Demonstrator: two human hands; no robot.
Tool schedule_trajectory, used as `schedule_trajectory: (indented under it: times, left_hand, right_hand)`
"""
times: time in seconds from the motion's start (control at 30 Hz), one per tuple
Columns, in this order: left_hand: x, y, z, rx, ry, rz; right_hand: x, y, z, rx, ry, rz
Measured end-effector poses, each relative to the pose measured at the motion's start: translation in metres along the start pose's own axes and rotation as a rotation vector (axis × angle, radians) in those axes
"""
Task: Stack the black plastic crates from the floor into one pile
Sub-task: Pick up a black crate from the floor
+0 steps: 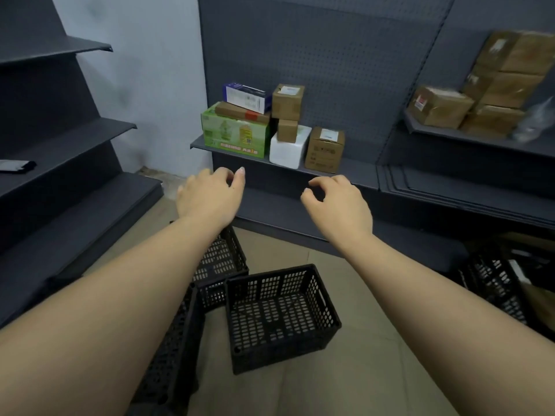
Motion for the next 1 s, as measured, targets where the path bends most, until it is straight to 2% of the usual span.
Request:
schedule_trajectory:
  times: [0.23,0.67,1.0]
  left_hand:
    - [0.025,0.008,-0.008,-0.11,0.025,0.036]
    - [0.003,0.017,-0.143,-0.351,0.121,0.086]
    - [-0.041,-0.008,-0.283,-0.455,0.162,0.099]
  right_hand:
    - [0.031,0.041,0.012,-0.09,0.028,-0.077]
    - [0.136,0.046,-0.089,-0.266,0.105,-0.272]
    - [0.216,0.003,-0.241,-0.387,0.114,-0.352]
Point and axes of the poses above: each hand's wrist, its own y-axis towards the middle knuckle, its own x-axis out of the palm, z = x × y, the point moved 1 cm from there along y, towards the middle knuckle, and after that the axes turned 7 degrees about -y, right-handed, at the moved point
